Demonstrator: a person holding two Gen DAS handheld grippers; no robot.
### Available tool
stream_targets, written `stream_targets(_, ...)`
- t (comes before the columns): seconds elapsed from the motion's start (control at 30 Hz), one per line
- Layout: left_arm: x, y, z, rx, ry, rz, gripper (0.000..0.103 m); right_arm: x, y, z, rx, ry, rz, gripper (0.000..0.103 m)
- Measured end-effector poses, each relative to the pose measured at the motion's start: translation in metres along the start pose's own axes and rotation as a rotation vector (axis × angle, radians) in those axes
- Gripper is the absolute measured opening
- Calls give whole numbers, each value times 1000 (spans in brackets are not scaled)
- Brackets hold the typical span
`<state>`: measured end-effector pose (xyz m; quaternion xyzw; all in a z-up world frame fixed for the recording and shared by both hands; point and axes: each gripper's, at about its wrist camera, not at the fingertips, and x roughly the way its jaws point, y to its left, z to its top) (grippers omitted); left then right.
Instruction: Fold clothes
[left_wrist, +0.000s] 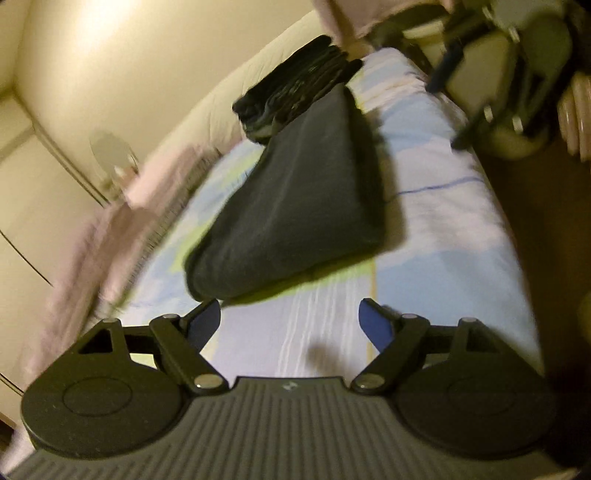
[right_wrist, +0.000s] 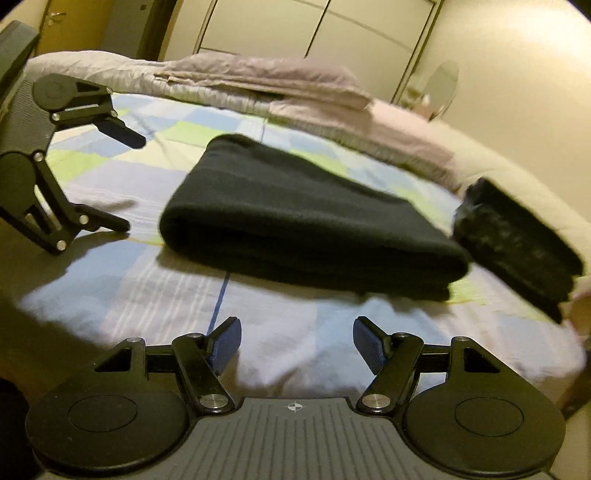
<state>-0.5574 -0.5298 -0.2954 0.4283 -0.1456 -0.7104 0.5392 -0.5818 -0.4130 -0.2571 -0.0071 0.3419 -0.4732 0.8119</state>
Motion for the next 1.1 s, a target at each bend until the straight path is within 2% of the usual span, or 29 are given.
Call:
stream_targets(0.1, -18, -15, 7, 113, -11, 13, 80, -33, 6, -6, 55, 5, 4, 70)
stream_targets(0.2, -26, -24, 15, 219, -25, 26, 80, -47, 9, -6, 8, 3, 1, 70)
stream_targets(0.4, -2, -20, 30, 405, -14, 1, 80, -68, 11, -3, -95, 3, -4, 70)
stream_targets(0.57, 37, -20, 27, 544, -31, -13, 79, -40, -6, 4, -136, 17, 24, 70)
stream_targets(0.8, 76, -27, 26, 680, -149, -38, 74, 29, -25, 10, -234, 26, 12, 71)
stream_targets(0.83, 79, -27, 28, 693, -156, -45, 74, 38, -28, 10, -257, 30, 8, 72)
stream_targets(0.87, 81, -25, 30, 699, -161, -55, 74, 48, -31, 10, -281, 33, 3, 79)
stream_targets(0.9, 82, -23, 32, 703, -165, -64, 71, 54, -33, 8, -306, 32, -3, 83)
stream_targets(1.0, 86, -9, 38, 641, -153, -105, 40, 71, -36, 4, -391, 31, -17, 83)
stream_targets(1.1, 84, 13, 43, 506, -156, -125, 31, 82, -37, 3, -491, -2, -18, 83)
